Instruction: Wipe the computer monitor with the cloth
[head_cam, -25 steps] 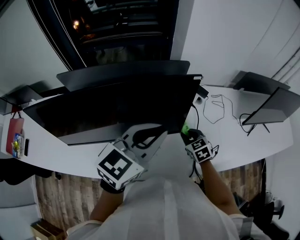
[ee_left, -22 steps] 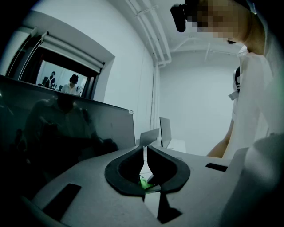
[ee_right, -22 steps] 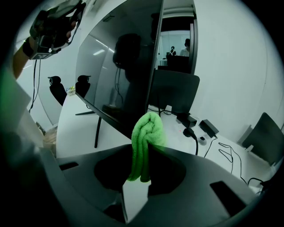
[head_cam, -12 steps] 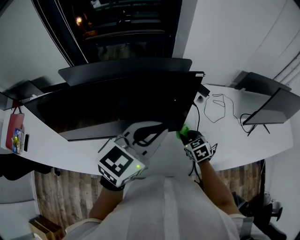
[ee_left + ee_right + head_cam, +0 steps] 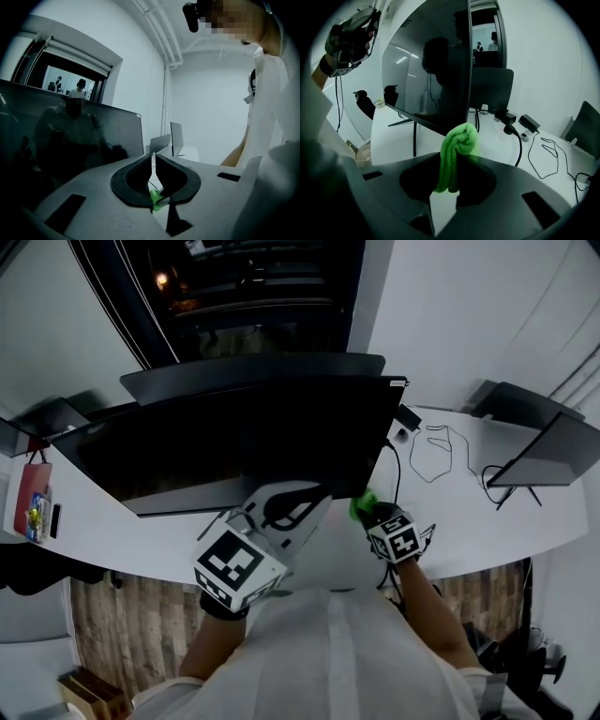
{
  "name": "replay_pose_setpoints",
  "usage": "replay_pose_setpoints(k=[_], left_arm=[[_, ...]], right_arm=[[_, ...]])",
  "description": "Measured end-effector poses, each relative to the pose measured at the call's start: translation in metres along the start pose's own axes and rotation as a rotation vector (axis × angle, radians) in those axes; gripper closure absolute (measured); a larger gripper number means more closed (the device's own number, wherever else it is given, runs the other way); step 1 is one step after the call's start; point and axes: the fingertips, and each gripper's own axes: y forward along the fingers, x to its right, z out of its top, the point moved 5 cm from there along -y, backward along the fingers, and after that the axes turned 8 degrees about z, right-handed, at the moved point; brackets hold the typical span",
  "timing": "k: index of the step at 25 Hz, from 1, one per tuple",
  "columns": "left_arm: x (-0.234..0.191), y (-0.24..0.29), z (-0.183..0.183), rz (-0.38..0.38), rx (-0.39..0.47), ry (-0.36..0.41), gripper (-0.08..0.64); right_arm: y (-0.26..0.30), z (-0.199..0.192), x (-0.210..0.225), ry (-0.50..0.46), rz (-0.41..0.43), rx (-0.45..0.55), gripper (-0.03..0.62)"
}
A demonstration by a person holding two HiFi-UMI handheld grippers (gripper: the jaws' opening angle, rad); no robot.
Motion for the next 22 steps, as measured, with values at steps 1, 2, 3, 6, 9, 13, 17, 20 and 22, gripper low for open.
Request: replay_pose_setpoints(k=[1,2,3,6,9,13,17,20,22], left_arm=[[0.000,-0.001,-0.001,0.005,-0.002,-0.001,0.520],[0.000,-0.003,-0.002,0.010,-0.002,-0.002,0.520],[0.000,-0.004,-0.002,0.014,-0.002,-0.002,0.520],[0.000,-0.008,-0.004,0.028,-0.004,-0.003,0.520],[-0.001,-0.013,-0.007,0.045,-0.013,-0.014,0.520],[-0.003,-0.020,-0.008,0.060,-0.015,-0.018,0.520],[-0.008,-0.028,-0.011,0.088,-0.023,-0.023,0.520],[-0.013,-0.035,-0.014,0.116,-0.026,-0.031,0.520],[-0.016,-0.039,-0.016,0.134,-0.026,-0.034,0.520]], right_arm=[[0.000,-0.001,-0.001,0.000,0.004,-0.001,0.522],[0.001,-0.001,-0.003,-0.001,0.008,-0.001,0.522],[0.001,0.000,-0.004,-0.003,0.012,-0.001,0.522],[0.002,0.001,-0.008,-0.004,0.032,0.001,0.522],[0.007,0.002,-0.014,-0.004,0.060,-0.002,0.522],[0.015,0.005,-0.025,-0.023,0.098,-0.012,0.522],[0.024,0.015,-0.036,-0.074,0.117,-0.017,0.522],[0.029,0.017,-0.039,-0.082,0.133,-0.024,0.522],[0.031,0.019,-0.041,-0.094,0.145,-0.028,0.522]])
